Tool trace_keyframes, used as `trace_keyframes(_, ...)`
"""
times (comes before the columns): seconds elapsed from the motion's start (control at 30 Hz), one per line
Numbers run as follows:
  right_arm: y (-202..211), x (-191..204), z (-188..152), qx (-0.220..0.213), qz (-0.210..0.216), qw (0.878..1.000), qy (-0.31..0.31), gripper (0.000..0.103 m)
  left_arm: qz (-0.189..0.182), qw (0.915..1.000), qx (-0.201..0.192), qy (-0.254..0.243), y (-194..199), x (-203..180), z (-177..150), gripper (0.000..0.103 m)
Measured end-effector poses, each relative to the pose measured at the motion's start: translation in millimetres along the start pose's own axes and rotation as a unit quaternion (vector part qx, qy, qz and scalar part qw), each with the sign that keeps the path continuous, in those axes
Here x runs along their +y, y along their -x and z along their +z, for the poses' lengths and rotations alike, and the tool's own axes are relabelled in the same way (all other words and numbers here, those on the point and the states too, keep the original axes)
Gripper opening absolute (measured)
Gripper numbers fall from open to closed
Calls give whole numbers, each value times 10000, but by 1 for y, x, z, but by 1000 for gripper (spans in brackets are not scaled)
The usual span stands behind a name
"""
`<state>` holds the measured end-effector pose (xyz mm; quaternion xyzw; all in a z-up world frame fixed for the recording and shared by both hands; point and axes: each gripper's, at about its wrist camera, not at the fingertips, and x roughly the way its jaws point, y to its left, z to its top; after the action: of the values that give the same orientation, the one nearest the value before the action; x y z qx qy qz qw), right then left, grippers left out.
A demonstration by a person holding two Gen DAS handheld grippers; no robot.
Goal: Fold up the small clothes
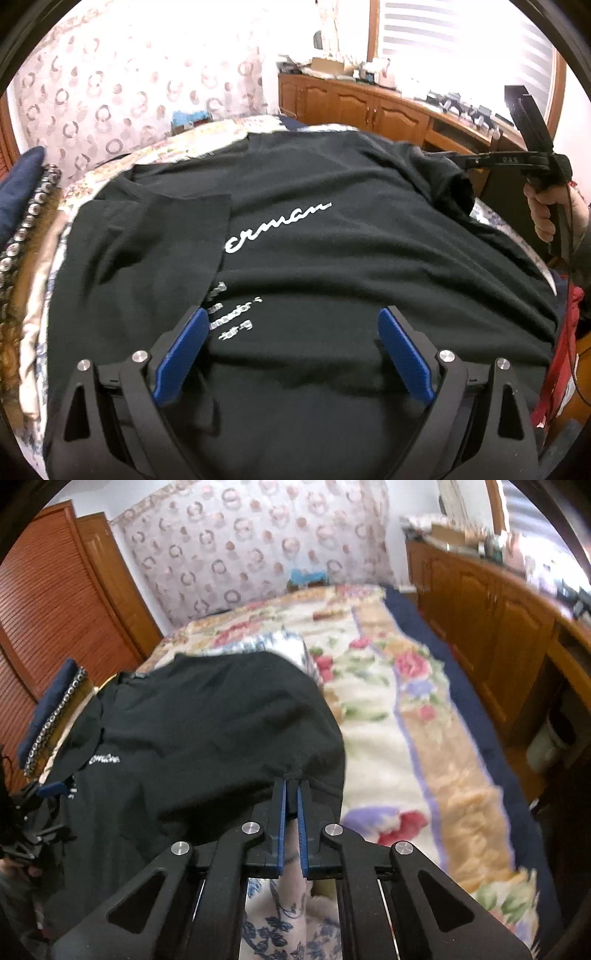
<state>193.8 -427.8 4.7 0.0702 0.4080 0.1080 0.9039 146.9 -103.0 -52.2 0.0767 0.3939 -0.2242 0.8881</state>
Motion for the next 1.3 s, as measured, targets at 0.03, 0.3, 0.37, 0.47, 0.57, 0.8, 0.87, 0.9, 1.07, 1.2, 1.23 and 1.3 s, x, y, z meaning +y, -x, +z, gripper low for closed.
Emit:
trace_keyframes(0.03, 6, 6, 5, -124, -2, 9999, 68, 3, 14, 10000, -51, 8, 5, 1, 0, 94)
trace_keyframes(0.3, 29, 99, 40, -583, 436, 9907, 1150, 3, 148, 9985, -493, 172, 44, 11, -6, 94)
trace_keyframes(0.37, 28, 127, 41, -557, 739, 9864, 1361, 3, 149, 9980, -556, 244, 48, 13, -7, 94)
trace_keyframes(0.47, 24, 155, 38, -516, 937, 9825, 1525, 31, 122, 9977, -571, 335, 50, 18, -10, 94)
trace_keyframes(0.57, 15, 159, 33, -428, 914, 9835, 1503, 38, 148, 9978, -550, 328, 48, 19, -16, 94)
trace_keyframes(0.8, -19, 138, 5, 256, 619, 9880, 1391, 38, 112, 9975, -543, 430, 45, 23, -21, 94)
trace_keyframes(0.87, -23, 137, -7, 372, 622, 9872, 1424, 38, 111, 9975, -538, 449, 44, 23, -21, 94)
trace_keyframes(0.9, -25, 137, -11, 429, 635, 9867, 1431, 38, 106, 9975, -536, 449, 43, 23, -22, 94)
trace_keyframes(1.07, -37, 142, -28, 703, 626, 9854, 1416, 35, 135, 9974, -536, 455, 44, 23, -22, 94)
trace_keyframes(1.2, -32, 154, -30, 692, 1111, 9822, 1346, 29, 156, 9967, -580, 555, 46, 28, -23, 94)
trace_keyframes(1.23, -29, 158, -31, 671, 1228, 9808, 1360, 29, 160, 9965, -587, 574, 47, 29, -23, 94)
trace_keyframes(1.3, -25, 167, -32, 666, 1414, 9774, 1424, 29, 167, 9962, -600, 604, 48, 30, -23, 94)
